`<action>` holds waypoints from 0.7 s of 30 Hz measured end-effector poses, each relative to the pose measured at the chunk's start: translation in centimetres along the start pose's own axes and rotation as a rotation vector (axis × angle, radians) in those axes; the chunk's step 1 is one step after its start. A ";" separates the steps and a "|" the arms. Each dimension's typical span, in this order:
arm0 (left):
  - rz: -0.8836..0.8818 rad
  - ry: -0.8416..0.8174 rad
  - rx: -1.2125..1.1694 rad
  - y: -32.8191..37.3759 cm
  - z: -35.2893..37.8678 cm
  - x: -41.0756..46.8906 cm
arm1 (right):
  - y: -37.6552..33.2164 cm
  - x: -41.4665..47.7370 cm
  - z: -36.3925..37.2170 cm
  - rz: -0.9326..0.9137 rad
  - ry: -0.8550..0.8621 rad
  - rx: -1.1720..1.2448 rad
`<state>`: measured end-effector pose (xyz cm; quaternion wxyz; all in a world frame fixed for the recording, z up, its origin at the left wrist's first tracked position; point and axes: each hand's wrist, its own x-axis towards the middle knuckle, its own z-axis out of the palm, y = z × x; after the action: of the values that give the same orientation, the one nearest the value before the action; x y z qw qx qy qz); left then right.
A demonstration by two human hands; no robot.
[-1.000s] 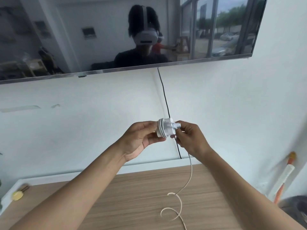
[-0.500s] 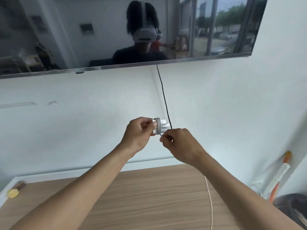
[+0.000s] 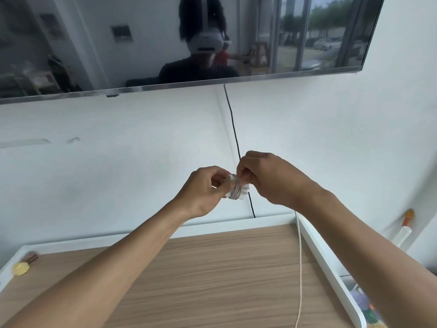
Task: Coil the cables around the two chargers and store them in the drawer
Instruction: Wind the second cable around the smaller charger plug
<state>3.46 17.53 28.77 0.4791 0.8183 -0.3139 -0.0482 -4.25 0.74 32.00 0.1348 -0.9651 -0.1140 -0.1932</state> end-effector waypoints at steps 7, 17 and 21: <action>-0.080 -0.203 -0.305 0.1 -0.9 -0.1 | 1.7 -0.3 0.3 -0.096 0.100 0.157; -0.132 -0.289 -0.790 1.1 -1.7 -0.5 | 2.1 -1.1 2.8 0.266 0.165 0.889; -0.181 -0.153 -0.873 1.5 -1.1 -0.2 | 0.5 -1.5 4.6 0.324 0.323 0.676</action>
<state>2.98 17.96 30.46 0.7487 0.5577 -0.2257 -0.2784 -3.92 1.43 27.21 0.4894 -0.8292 0.0050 -0.2701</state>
